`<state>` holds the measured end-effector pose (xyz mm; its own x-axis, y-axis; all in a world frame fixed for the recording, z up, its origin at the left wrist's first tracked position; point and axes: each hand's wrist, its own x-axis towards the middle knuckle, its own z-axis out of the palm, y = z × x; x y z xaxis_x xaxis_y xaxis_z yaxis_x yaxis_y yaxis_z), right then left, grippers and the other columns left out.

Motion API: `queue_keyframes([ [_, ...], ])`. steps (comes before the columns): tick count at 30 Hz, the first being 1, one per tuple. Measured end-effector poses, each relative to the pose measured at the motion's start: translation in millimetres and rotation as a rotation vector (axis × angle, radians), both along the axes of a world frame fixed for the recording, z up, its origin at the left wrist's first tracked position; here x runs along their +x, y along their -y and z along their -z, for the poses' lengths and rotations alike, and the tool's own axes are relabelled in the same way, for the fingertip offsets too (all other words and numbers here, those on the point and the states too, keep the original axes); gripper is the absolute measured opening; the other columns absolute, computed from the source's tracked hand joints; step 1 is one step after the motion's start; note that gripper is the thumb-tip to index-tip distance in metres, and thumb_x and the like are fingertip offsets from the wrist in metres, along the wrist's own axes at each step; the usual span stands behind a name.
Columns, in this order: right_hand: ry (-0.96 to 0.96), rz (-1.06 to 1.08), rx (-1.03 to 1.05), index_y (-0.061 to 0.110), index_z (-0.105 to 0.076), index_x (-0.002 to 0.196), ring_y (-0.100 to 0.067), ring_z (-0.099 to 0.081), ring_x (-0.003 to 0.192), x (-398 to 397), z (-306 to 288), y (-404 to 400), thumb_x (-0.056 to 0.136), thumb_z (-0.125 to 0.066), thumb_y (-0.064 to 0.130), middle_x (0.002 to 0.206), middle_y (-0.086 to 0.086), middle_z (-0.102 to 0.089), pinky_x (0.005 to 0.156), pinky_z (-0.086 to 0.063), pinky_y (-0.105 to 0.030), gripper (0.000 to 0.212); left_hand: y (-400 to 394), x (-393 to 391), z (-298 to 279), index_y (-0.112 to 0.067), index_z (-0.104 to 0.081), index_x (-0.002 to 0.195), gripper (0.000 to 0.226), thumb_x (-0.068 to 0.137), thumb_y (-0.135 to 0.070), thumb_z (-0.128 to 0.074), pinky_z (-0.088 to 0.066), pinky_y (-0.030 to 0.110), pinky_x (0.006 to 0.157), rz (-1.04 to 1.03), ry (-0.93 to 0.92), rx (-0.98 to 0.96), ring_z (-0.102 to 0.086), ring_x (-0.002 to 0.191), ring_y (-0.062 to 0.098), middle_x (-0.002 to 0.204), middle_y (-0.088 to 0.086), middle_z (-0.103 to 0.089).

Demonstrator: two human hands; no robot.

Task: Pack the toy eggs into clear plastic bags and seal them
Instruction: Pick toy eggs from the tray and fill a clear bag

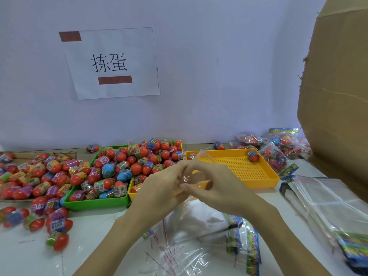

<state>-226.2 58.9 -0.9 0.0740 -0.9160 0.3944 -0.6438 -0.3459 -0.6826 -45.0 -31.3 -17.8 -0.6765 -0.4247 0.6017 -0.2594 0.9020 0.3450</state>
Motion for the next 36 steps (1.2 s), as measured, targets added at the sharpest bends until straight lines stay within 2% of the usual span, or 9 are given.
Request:
queue_keyframes([
  [4, -0.009, -0.022, 0.063, 0.019, -0.083, 0.102, 0.001, -0.072, 0.097, -1, -3, 0, 0.096, -0.077, 0.026, 0.096, 0.017, -0.079, 0.069, -0.050, -0.007, 0.010, -2, -1, 1, -0.026, -0.064, 0.143, 0.068, 0.081, -0.016, -0.090, -0.062, 0.039, 0.068, -0.036, 0.017, -0.097, -0.073, 0.086, 0.010, 0.108, -0.013, -0.078],
  [9, 0.000, -0.037, 0.104, 0.022, -0.084, 0.102, -0.005, -0.073, 0.098, -1, -5, -1, 0.101, -0.071, 0.028, 0.099, 0.014, -0.079, 0.082, -0.062, -0.036, 0.014, -3, -1, 0, -0.016, -0.075, 0.129, 0.065, 0.070, -0.020, -0.100, -0.062, 0.028, 0.061, -0.112, -0.013, -0.321, -0.076, 0.083, 0.015, 0.105, -0.005, -0.080],
  [13, 0.029, -0.137, 0.122, 0.025, -0.079, 0.122, 0.001, -0.068, 0.114, 2, -7, -3, 0.104, -0.067, 0.028, 0.119, 0.018, -0.076, 0.091, -0.060, -0.024, 0.022, 4, 1, -1, -0.010, -0.078, 0.121, 0.052, 0.073, -0.024, -0.092, -0.060, 0.033, 0.062, -0.185, 0.024, -0.500, -0.073, 0.081, 0.022, 0.099, 0.000, -0.079],
  [15, 0.004, -0.132, 0.118, 0.028, -0.075, 0.130, 0.003, -0.069, 0.111, 4, -7, -4, 0.105, -0.065, 0.033, 0.123, 0.019, -0.075, 0.083, -0.056, -0.013, 0.027, 5, 2, -3, -0.012, -0.078, 0.119, 0.047, 0.077, -0.033, -0.078, -0.060, 0.037, 0.066, -0.209, 0.026, -0.519, -0.071, 0.082, 0.024, 0.098, -0.002, -0.079],
  [21, 0.108, -0.063, 0.071, 0.017, -0.077, 0.115, -0.020, -0.077, 0.082, 2, -6, -3, 0.105, -0.064, 0.023, 0.098, 0.008, -0.079, 0.059, -0.061, -0.027, 0.017, -1, -1, -3, -0.019, -0.069, 0.134, 0.079, 0.077, -0.073, -0.073, -0.050, 0.030, 0.071, -0.128, 0.073, -0.352, -0.060, 0.079, 0.013, 0.101, -0.014, -0.074],
  [26, 0.263, -0.136, 0.103, 0.012, -0.080, 0.114, -0.020, -0.075, 0.079, 0, -12, -7, 0.108, -0.058, 0.023, 0.092, 0.003, -0.079, 0.053, -0.062, -0.038, 0.026, -1, -1, 1, -0.025, -0.064, 0.119, 0.056, 0.078, -0.051, -0.091, -0.044, 0.022, 0.049, -0.161, 0.108, -0.166, -0.060, 0.057, 0.009, 0.071, -0.014, -0.065],
  [29, 0.422, -0.084, -0.035, 0.006, -0.079, 0.109, -0.029, -0.079, 0.091, -6, -18, -6, 0.111, -0.051, 0.023, 0.097, -0.007, -0.081, 0.051, -0.061, -0.034, 0.033, 10, 4, 1, -0.030, -0.060, 0.109, 0.044, 0.082, -0.050, -0.088, -0.049, 0.028, 0.055, -0.161, 0.034, 0.104, -0.061, 0.061, 0.003, 0.072, -0.017, -0.066],
  [32, 0.539, 0.113, -0.180, 0.005, -0.076, 0.100, -0.028, -0.079, 0.081, -18, -14, -2, 0.113, -0.045, 0.020, 0.086, -0.010, -0.080, 0.049, -0.057, -0.031, 0.037, 18, 8, 0, -0.034, -0.062, 0.105, 0.042, 0.077, -0.052, -0.088, -0.060, 0.037, 0.067, -0.164, -0.063, 0.330, -0.069, 0.067, 0.007, 0.075, -0.012, -0.073],
  [36, 0.401, 0.375, -0.203, 0.016, -0.075, 0.100, -0.018, -0.075, 0.080, -30, 7, 10, 0.111, -0.051, 0.020, 0.084, 0.000, -0.078, 0.060, -0.058, -0.033, 0.027, 22, 9, 3, -0.034, -0.061, 0.101, 0.044, 0.072, -0.058, -0.085, -0.054, 0.017, 0.066, -0.198, -0.136, 0.374, -0.068, 0.067, 0.002, 0.074, -0.017, -0.074],
])
